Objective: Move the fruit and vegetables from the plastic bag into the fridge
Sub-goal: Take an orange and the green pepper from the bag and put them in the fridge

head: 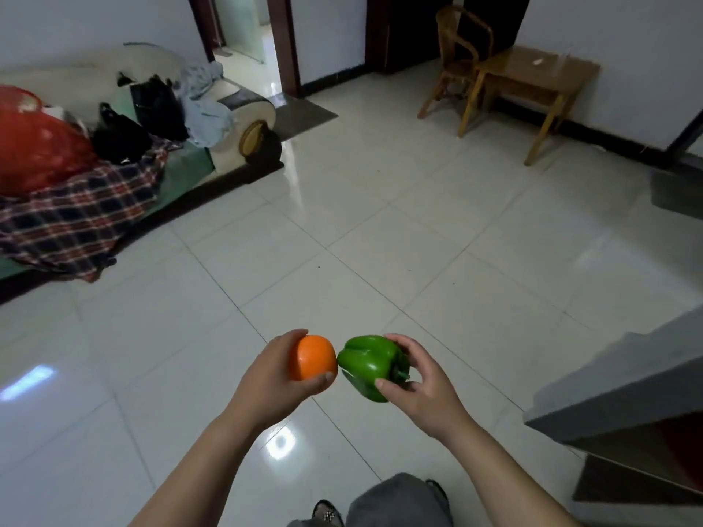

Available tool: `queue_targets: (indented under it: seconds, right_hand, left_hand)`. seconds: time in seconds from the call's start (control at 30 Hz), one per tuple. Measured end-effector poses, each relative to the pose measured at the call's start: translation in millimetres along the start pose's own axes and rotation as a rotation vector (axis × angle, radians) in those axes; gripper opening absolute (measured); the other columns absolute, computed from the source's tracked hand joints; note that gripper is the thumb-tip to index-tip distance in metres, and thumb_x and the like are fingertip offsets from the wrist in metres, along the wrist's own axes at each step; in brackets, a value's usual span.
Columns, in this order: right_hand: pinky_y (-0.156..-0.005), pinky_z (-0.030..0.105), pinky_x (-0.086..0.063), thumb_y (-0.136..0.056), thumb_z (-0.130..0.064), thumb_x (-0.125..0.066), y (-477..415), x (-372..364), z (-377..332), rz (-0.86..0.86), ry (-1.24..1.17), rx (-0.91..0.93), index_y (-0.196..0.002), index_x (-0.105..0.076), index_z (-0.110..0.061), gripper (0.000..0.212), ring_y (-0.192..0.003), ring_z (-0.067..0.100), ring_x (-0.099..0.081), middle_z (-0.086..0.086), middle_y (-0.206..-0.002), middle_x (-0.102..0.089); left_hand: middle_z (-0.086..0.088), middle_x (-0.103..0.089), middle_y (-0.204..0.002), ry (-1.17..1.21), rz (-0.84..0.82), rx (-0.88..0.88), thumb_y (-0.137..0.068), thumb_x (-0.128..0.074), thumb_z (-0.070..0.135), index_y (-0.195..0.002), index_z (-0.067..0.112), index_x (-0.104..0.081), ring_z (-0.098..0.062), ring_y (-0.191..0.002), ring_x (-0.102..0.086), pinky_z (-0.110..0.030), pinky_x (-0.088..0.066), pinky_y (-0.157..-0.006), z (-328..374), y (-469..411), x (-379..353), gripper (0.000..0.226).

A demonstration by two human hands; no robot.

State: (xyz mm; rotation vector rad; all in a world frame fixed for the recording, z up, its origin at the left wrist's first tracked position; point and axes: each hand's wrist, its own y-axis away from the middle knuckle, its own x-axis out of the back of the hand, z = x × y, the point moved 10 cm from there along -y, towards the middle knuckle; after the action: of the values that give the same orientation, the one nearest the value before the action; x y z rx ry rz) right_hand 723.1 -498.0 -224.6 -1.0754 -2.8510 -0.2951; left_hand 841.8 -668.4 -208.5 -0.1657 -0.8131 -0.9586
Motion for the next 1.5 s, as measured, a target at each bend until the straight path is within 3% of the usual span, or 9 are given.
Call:
queue_targets:
  seconds: [0.13, 0.4, 0.6, 0.8, 1.13, 1.27, 1.4, 1.5]
  right_hand:
    - [-0.08, 0.02, -0.052, -0.063, -0.021, -0.083, -43, -19, -9, -0.035, 0.106, 0.004, -0.115, -0.048, -0.046, 0.068, -0.108, -0.006, -0.05, -0.025, -0.117, -0.05]
    - [-0.078, 0.014, -0.05, -0.064, -0.021, -0.082, -130, 18, -7, 0.056, 0.217, 0.012, -0.124, -0.045, -0.04, 0.073, -0.11, -0.01, -0.043, -0.021, -0.123, -0.043]
    - [-0.09, 0.025, -0.049, -0.063, -0.033, -0.079, -208, 99, -7, 0.15, 0.266, 0.001, -0.129, -0.043, -0.038, 0.076, -0.113, -0.008, -0.042, -0.023, -0.122, -0.042]
    - [-0.091, 0.013, -0.042, -0.066, -0.032, -0.079, -273, 207, -31, 0.27, 0.358, 0.02, -0.131, -0.04, -0.038, 0.076, -0.115, -0.013, -0.038, -0.031, -0.125, -0.036]
    - [-0.087, 0.012, -0.041, -0.066, -0.033, -0.08, -268, 394, -10, 0.703, 0.315, -0.144, -0.132, -0.04, -0.032, 0.077, -0.113, -0.007, -0.043, -0.019, -0.126, -0.042]
    - [-0.083, 0.014, -0.043, -0.064, -0.036, -0.081, -242, 472, 9, 0.95, 0.252, -0.265, -0.127, -0.042, -0.032, 0.074, -0.106, -0.003, -0.049, -0.018, -0.119, -0.048]
    - [-0.069, 0.012, -0.045, -0.064, -0.028, -0.083, -216, 531, 11, 1.197, 0.153, -0.328, -0.114, -0.044, -0.03, 0.064, -0.091, 0.001, -0.055, -0.023, -0.104, -0.049]
    - [-0.068, 0.013, -0.046, -0.066, -0.024, -0.082, -206, 562, 8, 1.317, 0.121, -0.328, -0.11, -0.044, -0.032, 0.058, -0.093, 0.003, -0.055, -0.02, -0.103, -0.05]
  left_hand:
    - [0.004, -0.044, -0.134, 0.033, 0.025, 0.023, -0.071, -0.074, 0.046, -0.134, 0.03, -0.036, -0.013, -0.104, -0.046, -0.03, -0.045, -0.086, -16, -28, 25, 0.075]
    - [0.005, -0.042, -0.134, 0.04, -0.027, 0.011, -0.073, -0.073, 0.043, -0.133, 0.03, -0.036, -0.012, -0.103, -0.042, -0.026, -0.04, -0.079, -4, -121, 33, 0.073]
    - [0.012, -0.039, -0.12, 0.035, -0.125, -0.079, -0.07, -0.076, 0.041, -0.13, 0.033, -0.038, -0.012, -0.102, -0.044, -0.024, -0.041, -0.077, 64, -230, 5, 0.071]
    - [0.011, -0.042, -0.121, 0.064, -0.138, -0.238, -0.07, -0.078, 0.033, -0.129, 0.031, -0.042, -0.012, -0.104, -0.045, -0.025, -0.04, -0.08, 168, -349, -22, 0.07]
    - [0.008, -0.041, -0.119, -0.003, -0.449, -0.565, -0.065, -0.082, 0.034, -0.13, 0.029, -0.044, -0.012, -0.104, -0.043, -0.028, -0.037, -0.083, 362, -468, -175, 0.075]
    - [0.011, -0.04, -0.119, -0.007, -0.632, -0.705, -0.069, -0.08, 0.03, -0.129, 0.031, -0.043, -0.011, -0.104, -0.043, -0.027, -0.037, -0.084, 441, -490, -253, 0.071]
    - [0.013, -0.042, -0.122, -0.024, -0.819, -0.834, -0.068, -0.08, 0.035, -0.129, 0.033, -0.041, -0.01, -0.108, -0.043, -0.027, -0.038, -0.086, 521, -501, -320, 0.072]
    - [0.015, -0.04, -0.123, -0.05, -0.942, -0.942, -0.067, -0.079, 0.038, -0.13, 0.034, -0.039, -0.009, -0.108, -0.043, -0.026, -0.039, -0.086, 577, -493, -362, 0.074]
